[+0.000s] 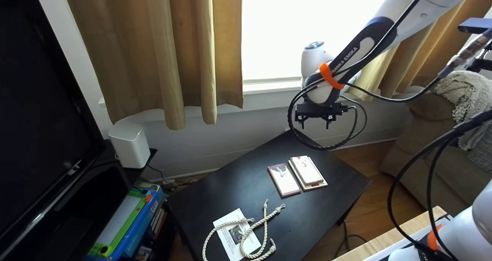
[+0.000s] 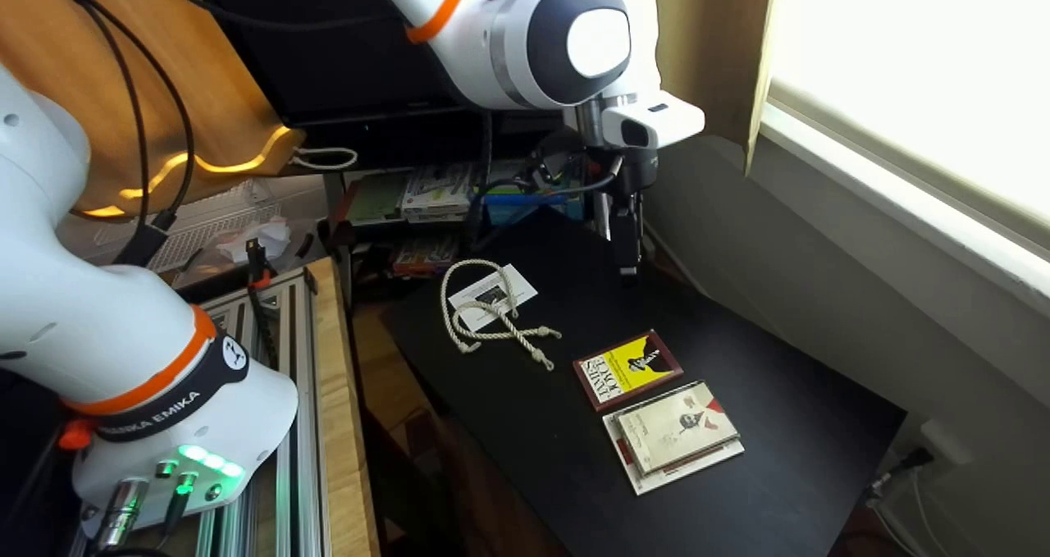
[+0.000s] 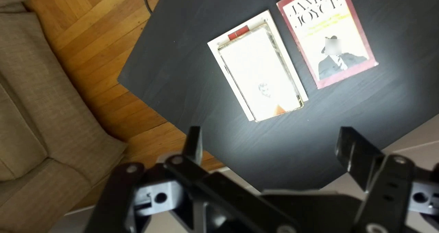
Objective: Place both books, which are on the right, on the one to the left
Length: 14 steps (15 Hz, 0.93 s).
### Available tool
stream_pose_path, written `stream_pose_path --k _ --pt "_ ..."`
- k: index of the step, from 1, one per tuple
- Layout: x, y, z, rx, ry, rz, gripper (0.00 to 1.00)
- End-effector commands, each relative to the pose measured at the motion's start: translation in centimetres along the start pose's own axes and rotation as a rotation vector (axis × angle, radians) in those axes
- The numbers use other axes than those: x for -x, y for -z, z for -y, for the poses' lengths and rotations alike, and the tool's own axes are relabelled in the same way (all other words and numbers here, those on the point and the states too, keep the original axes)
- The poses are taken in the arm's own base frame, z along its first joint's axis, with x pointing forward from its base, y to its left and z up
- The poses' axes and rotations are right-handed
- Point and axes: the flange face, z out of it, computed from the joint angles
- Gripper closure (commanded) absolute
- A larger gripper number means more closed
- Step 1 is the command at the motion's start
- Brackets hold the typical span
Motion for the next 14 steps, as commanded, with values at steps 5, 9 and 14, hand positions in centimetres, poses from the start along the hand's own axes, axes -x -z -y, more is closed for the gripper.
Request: stream_pose_path --k 5,9,14 --pt "-1.7 -6.0 2.0 -0.017 -0.087 -0.014 0.0" --pt "-1.9 -5.5 2.2 -0.021 -0.085 -0.023 0.0" --pt "-2.8 -7.4 2.2 -0.011 -0.129 -0.011 0.0"
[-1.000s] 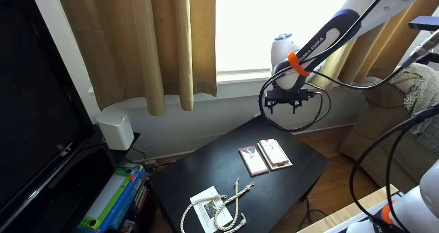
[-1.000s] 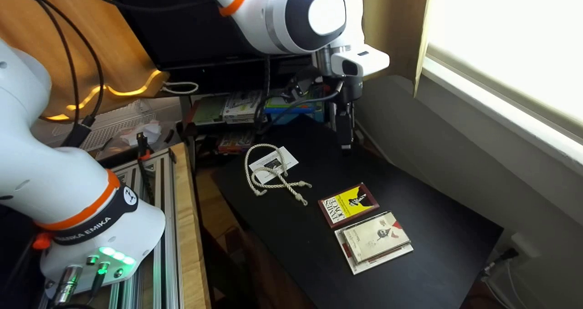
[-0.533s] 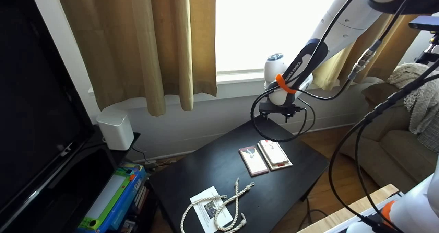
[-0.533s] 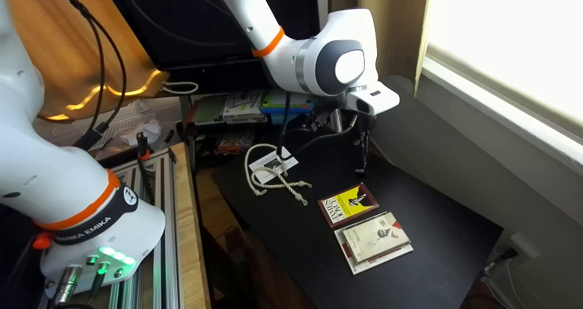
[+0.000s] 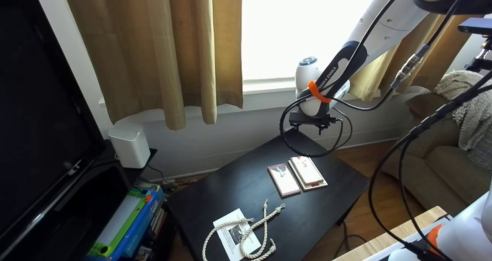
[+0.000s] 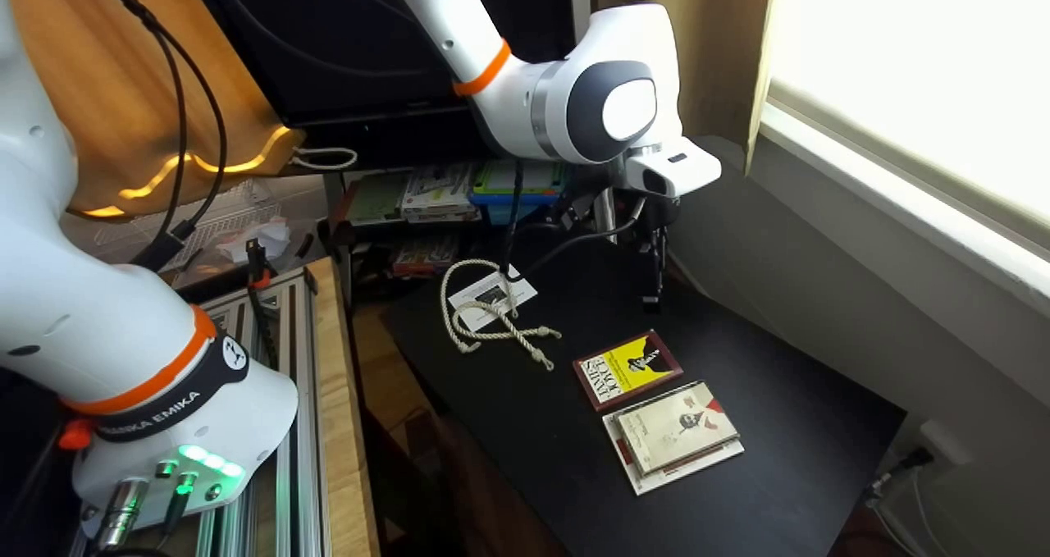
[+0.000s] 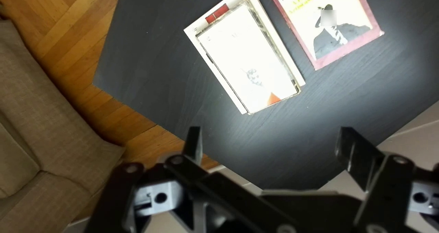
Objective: Place both books, which are on the right, on the one to the left
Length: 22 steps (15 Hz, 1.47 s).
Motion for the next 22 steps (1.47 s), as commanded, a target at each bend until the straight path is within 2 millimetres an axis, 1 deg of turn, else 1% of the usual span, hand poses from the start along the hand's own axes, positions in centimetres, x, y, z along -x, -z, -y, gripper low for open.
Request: stream_pose_path --k 1,3,7,12,15,18,22 --pt "-1.1 -3.3 0.1 0.01 -0.041 0.035 0.0" --pt "-1.9 -5.4 0.3 0.012 -0.056 0.054 0.0" --pt "-2.9 -10.5 1.3 0.026 -0.077 0.108 0.0" --pt "-3.2 -16.4 2.7 0.024 -0.106 0.147 0.0" --pt "-3.6 -19.5 3.4 0.023 -0.106 0.145 0.0" --pt "-4.6 -21.9 4.1 0.013 -0.095 0.131 0.0" --pt "-5.7 -24.1 5.2 -0.016 -0.089 0.124 0.0"
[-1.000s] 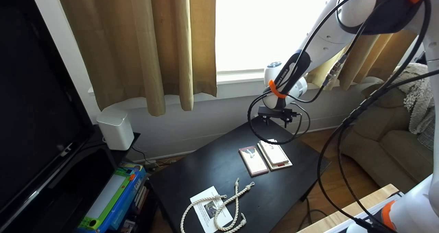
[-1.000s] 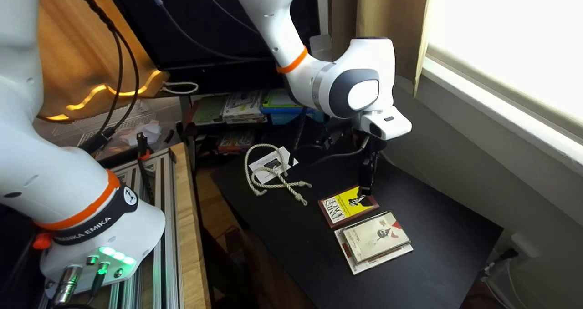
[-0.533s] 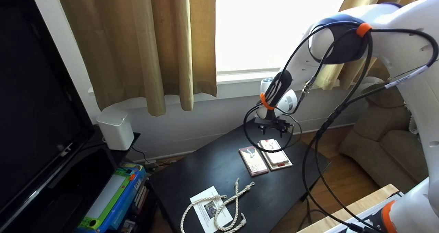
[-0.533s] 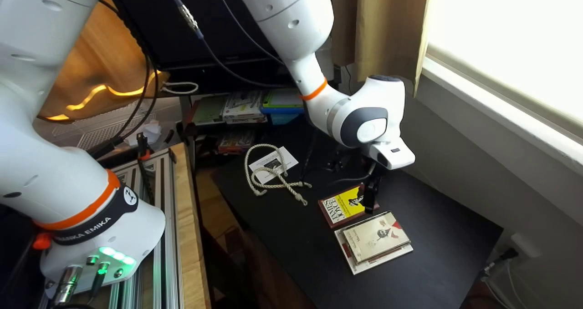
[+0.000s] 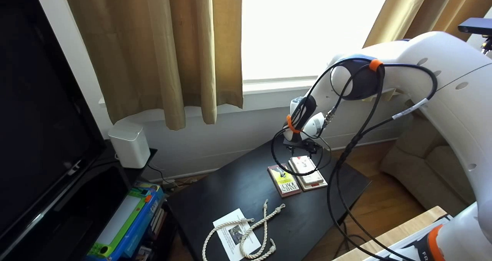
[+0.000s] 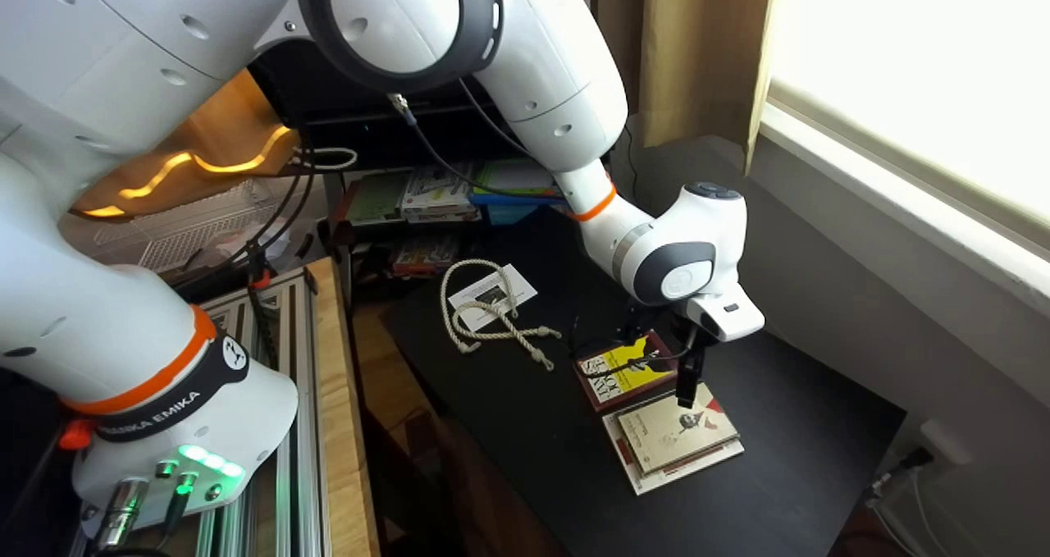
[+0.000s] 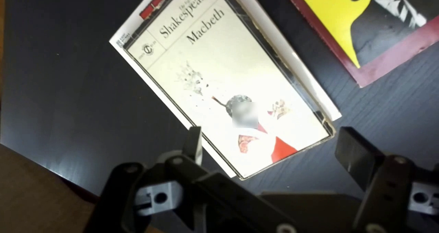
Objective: Place both books, which are on the right, on the one to the left
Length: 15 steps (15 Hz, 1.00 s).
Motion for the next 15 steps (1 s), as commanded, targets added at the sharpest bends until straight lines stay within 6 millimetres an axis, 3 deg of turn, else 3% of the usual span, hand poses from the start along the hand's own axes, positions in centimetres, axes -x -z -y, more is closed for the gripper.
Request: stream_pose_path --k 1,8,9,10,12,15 --pt "-1.5 -2.7 1.2 -0.047 0.012 -0.014 0.0" --pt "-2.2 -5.1 3.1 -0.108 0.045 -0.005 0.0" --pt "-2.2 -5.4 3.3 -0.112 0.049 -0.001 0.03" --pt "-2.2 -5.7 3.5 -0.115 0.053 0.001 0.08" --pt "-2.2 -6.2 3.7 -0.126 0.057 0.007 0.3" --pt "-2.3 -6.7 4.1 -0.14 0.062 0.012 0.54"
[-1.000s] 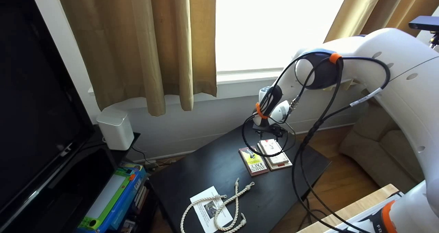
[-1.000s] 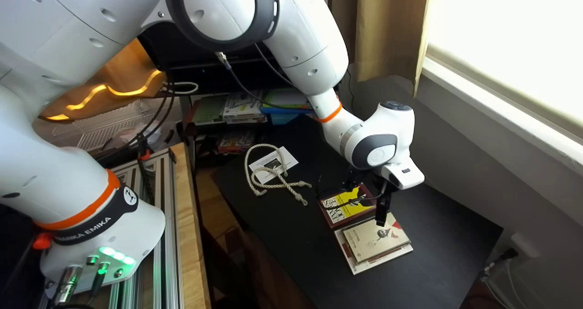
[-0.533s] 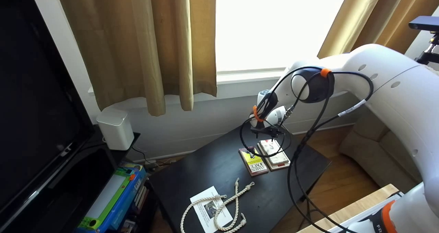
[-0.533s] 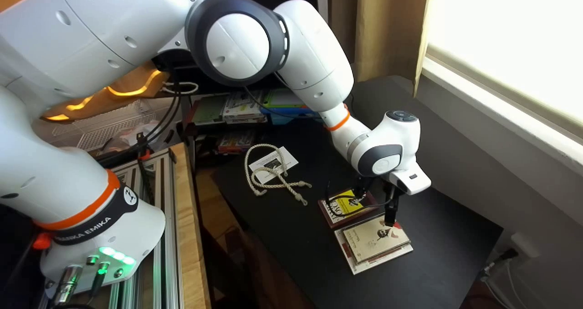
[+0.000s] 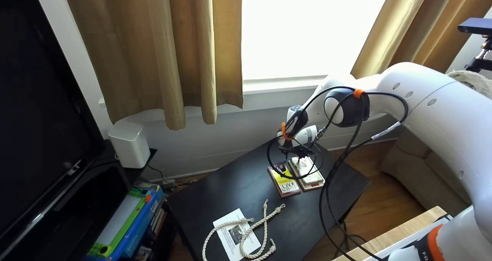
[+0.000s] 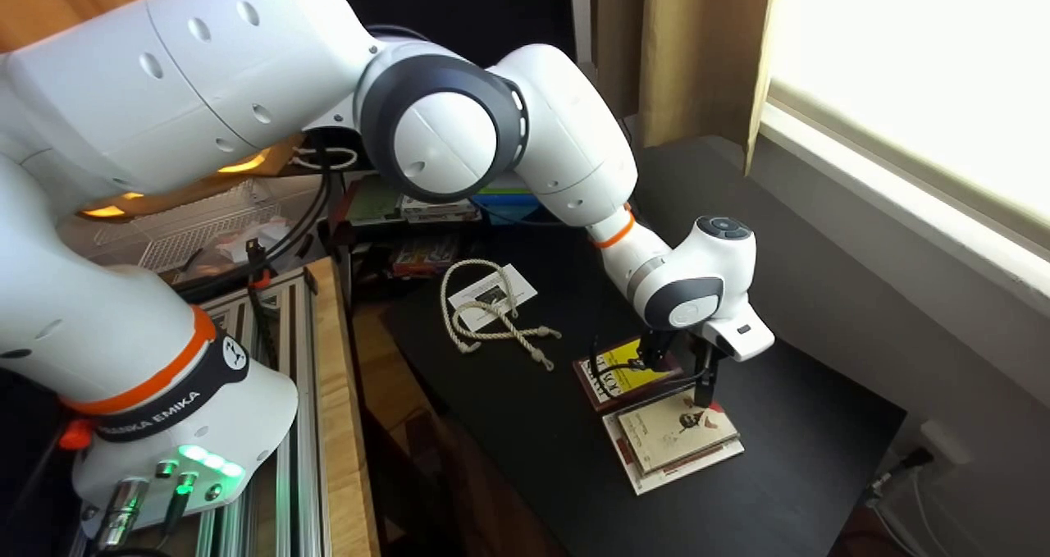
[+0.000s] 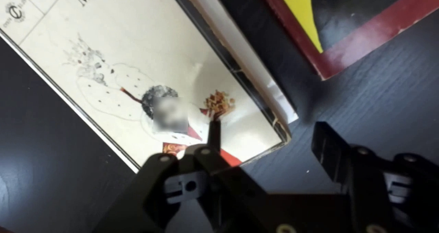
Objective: Place both books, which are on the right, on the one to the left
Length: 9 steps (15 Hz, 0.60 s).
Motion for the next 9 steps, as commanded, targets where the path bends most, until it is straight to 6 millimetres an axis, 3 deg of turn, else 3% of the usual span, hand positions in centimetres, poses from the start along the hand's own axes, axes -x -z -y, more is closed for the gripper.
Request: stream_pose_path --k 1,6,9 --pt "-0.46 -1.29 0.24 -0.033 0.005 0.022 0.61" --pt "-1.12 -0.8 0.64 -0.05 0.006 0.017 0.98" --pt "-1.13 -0.47 0.82 -0.04 0.012 0.018 1.0"
